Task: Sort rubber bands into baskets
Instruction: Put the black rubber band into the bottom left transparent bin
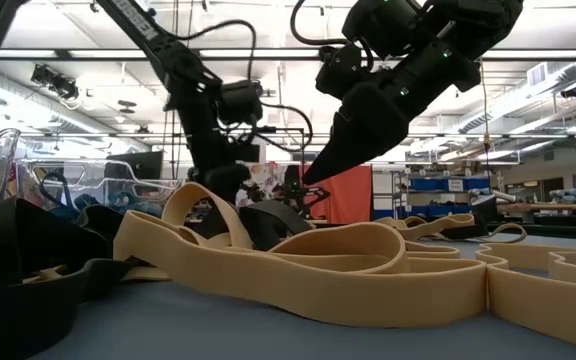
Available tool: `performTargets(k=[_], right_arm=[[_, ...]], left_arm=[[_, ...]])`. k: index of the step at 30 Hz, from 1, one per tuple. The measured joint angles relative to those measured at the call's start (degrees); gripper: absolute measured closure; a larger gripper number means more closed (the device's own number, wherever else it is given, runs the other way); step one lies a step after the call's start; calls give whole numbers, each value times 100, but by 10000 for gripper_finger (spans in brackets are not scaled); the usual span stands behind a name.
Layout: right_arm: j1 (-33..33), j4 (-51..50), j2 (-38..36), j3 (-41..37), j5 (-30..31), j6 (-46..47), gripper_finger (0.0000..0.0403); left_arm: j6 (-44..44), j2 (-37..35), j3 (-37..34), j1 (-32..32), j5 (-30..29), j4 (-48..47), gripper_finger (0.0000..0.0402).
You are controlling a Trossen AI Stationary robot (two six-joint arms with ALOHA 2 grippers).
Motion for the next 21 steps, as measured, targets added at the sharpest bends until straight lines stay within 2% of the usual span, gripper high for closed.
performTargets(k=[5,10,14,18,21], right_arm=[[1,-73,0,0,-1,0,229],[1,-92,0,0,-2,0,229],[0,-111,0,0,-2,0,229],[0,-116,0,0,-2,4,229],[0,-116,0,0,-2,39,229]], left_arm=[[134,326,277,58,-135,-248,224],[140,435,321,89,3,-506,258],[138,437,328,96,65,-752,305],[137,427,332,94,94,-891,378],[118,427,506,94,114,-1200,391]])
